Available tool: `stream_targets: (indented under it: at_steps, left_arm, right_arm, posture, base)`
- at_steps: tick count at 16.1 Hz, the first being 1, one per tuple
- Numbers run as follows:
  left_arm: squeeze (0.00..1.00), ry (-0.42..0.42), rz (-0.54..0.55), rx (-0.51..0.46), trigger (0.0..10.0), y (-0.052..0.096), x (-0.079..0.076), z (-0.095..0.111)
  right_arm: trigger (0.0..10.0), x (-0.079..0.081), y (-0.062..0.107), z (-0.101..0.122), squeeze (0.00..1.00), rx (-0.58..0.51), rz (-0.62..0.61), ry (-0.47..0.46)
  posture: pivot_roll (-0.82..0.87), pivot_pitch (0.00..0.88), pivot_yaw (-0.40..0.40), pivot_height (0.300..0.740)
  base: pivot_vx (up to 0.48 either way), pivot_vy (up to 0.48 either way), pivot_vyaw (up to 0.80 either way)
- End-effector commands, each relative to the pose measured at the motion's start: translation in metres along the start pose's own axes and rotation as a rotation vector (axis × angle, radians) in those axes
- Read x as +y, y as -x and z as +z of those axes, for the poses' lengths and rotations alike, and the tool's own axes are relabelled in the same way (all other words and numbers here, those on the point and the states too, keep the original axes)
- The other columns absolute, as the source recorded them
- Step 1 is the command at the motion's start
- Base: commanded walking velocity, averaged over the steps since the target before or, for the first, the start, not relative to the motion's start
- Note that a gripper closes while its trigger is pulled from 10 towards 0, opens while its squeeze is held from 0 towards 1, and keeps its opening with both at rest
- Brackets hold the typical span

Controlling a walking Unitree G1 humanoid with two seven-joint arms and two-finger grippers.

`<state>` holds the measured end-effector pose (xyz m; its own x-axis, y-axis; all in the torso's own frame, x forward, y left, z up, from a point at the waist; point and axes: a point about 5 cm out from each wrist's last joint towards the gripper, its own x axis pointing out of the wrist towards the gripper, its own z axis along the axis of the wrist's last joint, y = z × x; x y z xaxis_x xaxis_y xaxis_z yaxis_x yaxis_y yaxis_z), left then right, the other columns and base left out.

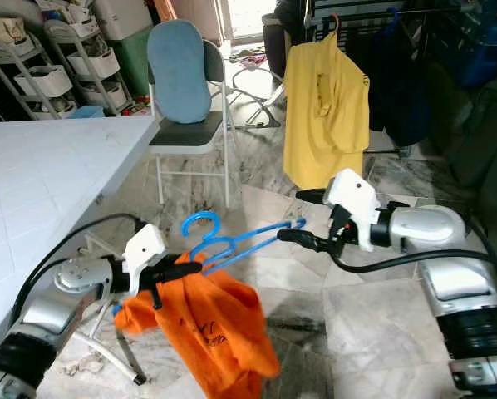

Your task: Hang hanger

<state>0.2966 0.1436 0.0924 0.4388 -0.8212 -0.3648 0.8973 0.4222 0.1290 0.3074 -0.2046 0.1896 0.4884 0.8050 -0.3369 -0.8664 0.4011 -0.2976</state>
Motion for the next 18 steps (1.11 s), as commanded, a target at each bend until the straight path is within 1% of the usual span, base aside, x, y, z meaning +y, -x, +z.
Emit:
stream_targets:
  at_steps: [1,3,4,5,6,7,8,9,10,11,12,14,16,18]
  left_arm:
    - [0.00,-0.056,-0.002,-0.005,0.0,0.002,0.006,0.007]
    - [0.00,-0.132,-0.028,-0.047,0.0,-0.006,0.005,0.017]
    - [0.00,-0.171,-0.068,-0.064,0.0,-0.012,-0.001,0.020]
    - [0.00,-0.194,-0.089,-0.064,0.0,-0.014,-0.004,0.020]
    - [0.00,-0.212,-0.111,-0.063,0.0,-0.015,-0.007,0.020]
    - [0.00,-0.242,-0.146,-0.062,0.0,-0.017,-0.012,0.020]
    - [0.00,-0.257,-0.169,-0.061,0.0,-0.018,-0.014,0.020]
    - [0.00,-0.276,-0.199,-0.057,0.0,-0.019,-0.017,0.019]
    - [0.00,-0.289,-0.217,-0.055,0.0,-0.019,-0.019,0.018]
    - [0.00,-0.301,-0.230,-0.052,0.0,-0.020,-0.020,0.018]
    - [0.00,-0.312,-0.240,-0.053,0.0,-0.022,-0.021,0.018]
    - [0.00,-0.322,-0.249,-0.063,0.0,-0.026,-0.023,0.020]
    - [0.00,-0.328,-0.247,-0.060,0.0,-0.027,-0.021,0.021]
    - [0.00,-0.331,-0.232,-0.060,0.0,-0.028,-0.017,0.021]
  right_arm:
    - [10.0,0.002,0.001,0.004,1.00,0.001,0.035,0.017]
    - [10.0,0.005,0.003,-0.003,1.00,0.041,0.093,0.000]
    - [10.0,0.008,0.002,-0.007,1.00,0.079,0.134,0.021]
    - [10.0,0.008,0.002,-0.008,1.00,0.093,0.151,0.030]
    - [10.0,0.006,0.002,-0.007,0.63,0.108,0.149,0.076]
    - [10.0,0.002,0.000,-0.004,0.39,0.137,0.149,0.164]
    - [10.0,0.001,-0.002,0.000,0.22,0.154,0.165,0.223]
    - [10.0,0.002,-0.005,0.008,0.00,0.139,0.194,0.253]
    - [10.0,0.003,-0.006,0.012,0.00,0.136,0.224,0.260]
    - [10.0,0.005,-0.007,0.011,0.00,0.145,0.251,0.256]
    - [10.0,0.006,-0.007,0.007,0.00,0.166,0.279,0.255]
    - [10.0,0.013,-0.006,-0.004,0.00,0.208,0.368,0.212]
    - [10.0,0.017,-0.007,-0.004,0.00,0.209,0.395,0.199]
    - [10.0,0.017,-0.008,-0.003,0.00,0.188,0.385,0.179]
  posture:
    - [-0.16,0.000,0.176,0.740]
    - [-0.17,0.000,0.180,0.740]
    - [-0.17,0.000,0.180,0.740]
    - [-0.17,0.000,0.183,0.740]
    - [-0.17,0.000,0.183,0.740]
    - [-0.17,0.000,0.185,0.740]
    - [-0.17,0.000,0.186,0.740]
    - [-0.17,0.000,0.187,0.740]
    - [-0.17,0.000,0.188,0.740]
    - [-0.17,0.000,0.188,0.740]
    - [-0.17,0.000,0.188,0.740]
    - [-0.17,0.000,0.188,0.740]
    - [-0.17,0.000,0.188,0.740]
    - [-0.17,0.000,0.189,0.740]
  base:
    - [0.000,0.000,0.00]
    - [0.000,0.000,0.00]
    - [0.000,0.000,0.00]
    - [0.000,0.000,0.00]
    - [0.000,0.000,0.00]
    - [0.000,0.000,0.00]
    - [0.000,0.000,0.00]
    - [0.000,0.000,0.00]
    - [0.000,0.000,0.00]
    - [0.000,0.000,0.00]
    - [0.000,0.000,0.00]
    - [0.000,0.000,0.00]
    - [0.000,0.000,0.00]
    - [0.000,0.000,0.00]
